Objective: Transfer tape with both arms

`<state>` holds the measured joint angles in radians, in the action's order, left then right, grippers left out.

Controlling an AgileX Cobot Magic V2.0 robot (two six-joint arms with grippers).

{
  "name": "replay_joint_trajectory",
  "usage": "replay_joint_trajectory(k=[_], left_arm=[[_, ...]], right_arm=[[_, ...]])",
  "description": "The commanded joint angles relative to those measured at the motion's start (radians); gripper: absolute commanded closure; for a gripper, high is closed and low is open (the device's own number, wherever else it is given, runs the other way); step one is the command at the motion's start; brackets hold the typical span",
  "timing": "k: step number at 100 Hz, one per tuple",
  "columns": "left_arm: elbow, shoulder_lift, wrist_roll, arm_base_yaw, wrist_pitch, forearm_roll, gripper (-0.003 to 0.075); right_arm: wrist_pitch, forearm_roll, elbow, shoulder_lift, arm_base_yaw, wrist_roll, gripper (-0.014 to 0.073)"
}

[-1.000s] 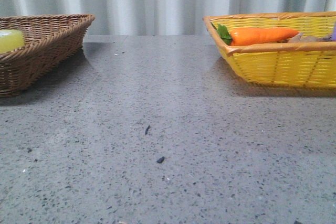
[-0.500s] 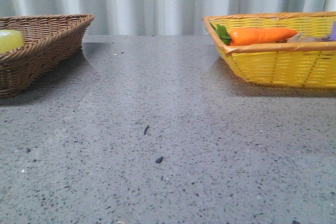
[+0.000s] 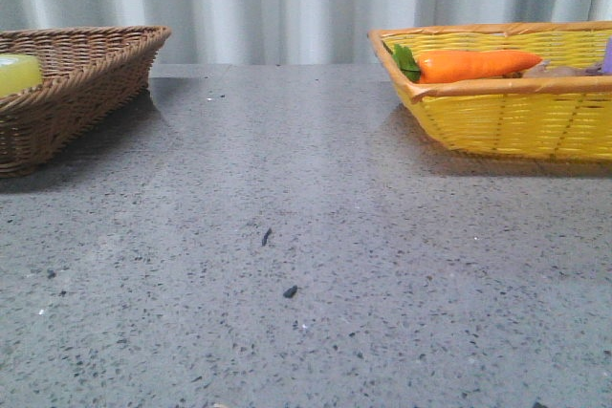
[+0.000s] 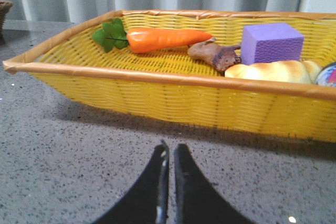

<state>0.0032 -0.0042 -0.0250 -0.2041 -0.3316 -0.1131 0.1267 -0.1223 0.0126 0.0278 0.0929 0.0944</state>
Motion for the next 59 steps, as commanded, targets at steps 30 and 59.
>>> replay_joint_trajectory(k=[30,59], left_arm=[[0.009,-0.029,0.008,0.002,0.051,-0.011,0.0741],[0.009,-0.029,0.008,0.002,0.051,-0.011,0.0741]], right_arm=[[0.180,0.000,0.021,-0.057,-0.010,-0.005,0.0635],[0.180,0.000,0.021,-0.057,-0.010,-0.005,0.0635]])
